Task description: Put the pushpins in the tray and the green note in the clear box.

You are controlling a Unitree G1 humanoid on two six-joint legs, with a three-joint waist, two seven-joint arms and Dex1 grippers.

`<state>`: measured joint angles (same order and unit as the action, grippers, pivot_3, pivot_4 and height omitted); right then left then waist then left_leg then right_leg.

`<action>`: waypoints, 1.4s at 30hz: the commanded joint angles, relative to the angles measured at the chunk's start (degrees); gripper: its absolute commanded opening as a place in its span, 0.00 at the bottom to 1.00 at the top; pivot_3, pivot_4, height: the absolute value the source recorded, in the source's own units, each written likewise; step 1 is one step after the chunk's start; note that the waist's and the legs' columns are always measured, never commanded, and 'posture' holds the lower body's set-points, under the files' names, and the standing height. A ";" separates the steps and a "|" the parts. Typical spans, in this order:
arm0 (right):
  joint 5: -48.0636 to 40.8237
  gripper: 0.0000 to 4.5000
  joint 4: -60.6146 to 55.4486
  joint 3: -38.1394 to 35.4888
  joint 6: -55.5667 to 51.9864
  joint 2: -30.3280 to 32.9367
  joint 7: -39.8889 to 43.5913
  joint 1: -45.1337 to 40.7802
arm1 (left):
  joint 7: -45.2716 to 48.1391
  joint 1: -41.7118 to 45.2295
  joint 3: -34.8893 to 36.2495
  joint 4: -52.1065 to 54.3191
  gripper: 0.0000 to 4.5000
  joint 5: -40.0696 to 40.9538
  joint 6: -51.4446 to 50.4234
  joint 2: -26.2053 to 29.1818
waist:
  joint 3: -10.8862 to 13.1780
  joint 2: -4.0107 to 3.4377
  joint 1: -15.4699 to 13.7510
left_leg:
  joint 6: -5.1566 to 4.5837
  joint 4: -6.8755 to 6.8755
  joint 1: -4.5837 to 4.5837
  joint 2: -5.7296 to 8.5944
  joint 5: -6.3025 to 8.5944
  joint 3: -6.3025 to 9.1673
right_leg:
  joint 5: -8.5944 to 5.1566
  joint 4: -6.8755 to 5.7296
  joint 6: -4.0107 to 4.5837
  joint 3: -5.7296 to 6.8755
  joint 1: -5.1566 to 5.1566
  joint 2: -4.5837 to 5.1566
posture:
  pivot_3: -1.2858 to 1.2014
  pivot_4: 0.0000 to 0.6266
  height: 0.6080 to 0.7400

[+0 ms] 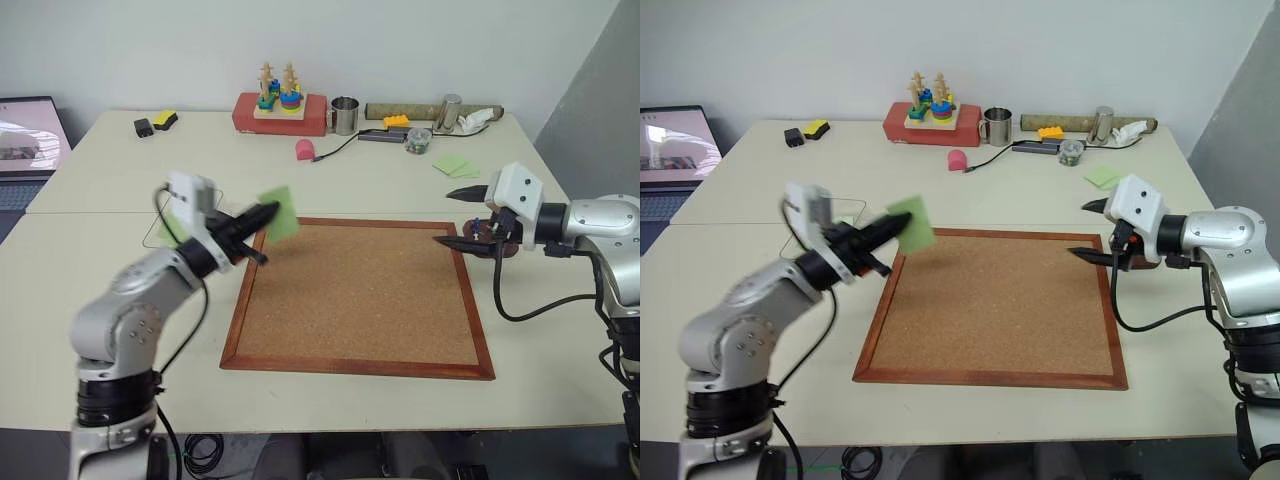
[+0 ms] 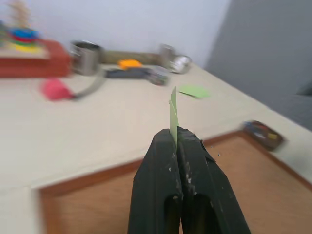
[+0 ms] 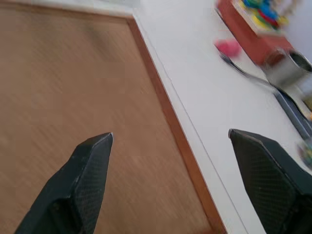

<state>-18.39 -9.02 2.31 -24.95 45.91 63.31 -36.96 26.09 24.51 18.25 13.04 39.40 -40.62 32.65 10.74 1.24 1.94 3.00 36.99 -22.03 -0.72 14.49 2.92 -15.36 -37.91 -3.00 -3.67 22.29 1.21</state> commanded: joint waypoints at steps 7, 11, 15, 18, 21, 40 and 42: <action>-3.70 0.88 -3.99 1.94 -11.32 -6.72 -6.46 -8.82 | -3.46 5.51 2.07 -19.24 0.00 -14.22 12.28 6.62 | 0.00 0.01 -0.17 | 0.00 -0.02 -0.07 0.01 0.00 0.01 | 0.00 0.03 0.01 0.07 0.06 0.02 | 0.52 0.24 1.00; -2.46 0.88 -2.80 2.83 -11.12 -7.46 -7.25 -9.43 | -2.35 7.41 0.96 -25.43 0.00 -16.65 14.53 6.12 | 0.01 0.02 -0.42 | 0.00 0.01 -0.43 0.03 0.00 0.14 | 0.01 0.06 0.01 0.21 0.28 0.08 | 0.52 0.24 1.00; -1.62 0.89 -2.31 3.00 -10.98 -7.29 -8.01 -9.27 | -0.82 8.30 -1.79 -28.01 0.14 -19.24 15.48 6.53 | 0.00 0.03 -0.37 | 0.02 0.06 -1.00 0.06 -0.01 0.09 | 0.03 -0.18 0.03 0.16 0.99 0.12 | 0.52 0.24 1.00; -1.48 0.89 -2.35 2.70 -11.20 -7.16 -8.19 -8.93 | -0.32 8.37 -3.57 -28.78 0.29 -22.20 17.63 7.62 | 0.00 0.03 -0.29 | 0.02 0.00 -0.99 0.03 -0.01 0.10 | 0.03 -0.16 0.03 0.19 1.01 0.10 | 0.52 0.24 1.00; -1.10 0.89 -2.29 2.49 -11.10 -6.97 -8.15 -8.52 | 0.15 8.49 -4.14 -29.07 0.41 -23.71 18.84 7.88 | 0.00 0.03 -0.15 | 0.02 -0.01 -0.99 0.03 -0.01 0.07 | 0.03 -0.14 0.03 0.17 1.02 0.10 | 0.52 0.24 1.00; -5.47 0.89 -6.26 -5.86 -2.70 7.18 5.68 4.37 | 27.40 -12.11 1.05 -3.82 0.77 -16.99 15.78 25.72 | 0.03 0.00 -0.02 | -0.01 -0.06 -0.96 -0.02 0.01 -0.06 | -0.03 -0.11 0.07 0.08 1.03 0.10 | 0.52 0.24 1.00; -5.37 0.89 -6.14 -8.58 0.39 10.05 8.23 8.07 | 31.59 -15.80 3.23 -3.90 0.77 -16.54 16.61 28.46 | 0.03 -0.01 -0.04 | -0.01 -0.04 -0.91 -0.04 0.01 -0.06 | -0.03 -0.18 0.08 0.10 1.01 0.07 | 0.52 0.24 1.00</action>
<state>-22.77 -13.51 -1.51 -28.54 53.43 68.63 -30.63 53.21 10.36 17.19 7.46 22.05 -25.60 58.27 10.77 1.23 1.90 2.99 36.95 -22.93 -0.78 14.50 2.86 -15.40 -38.08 -2.89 -3.57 23.29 1.27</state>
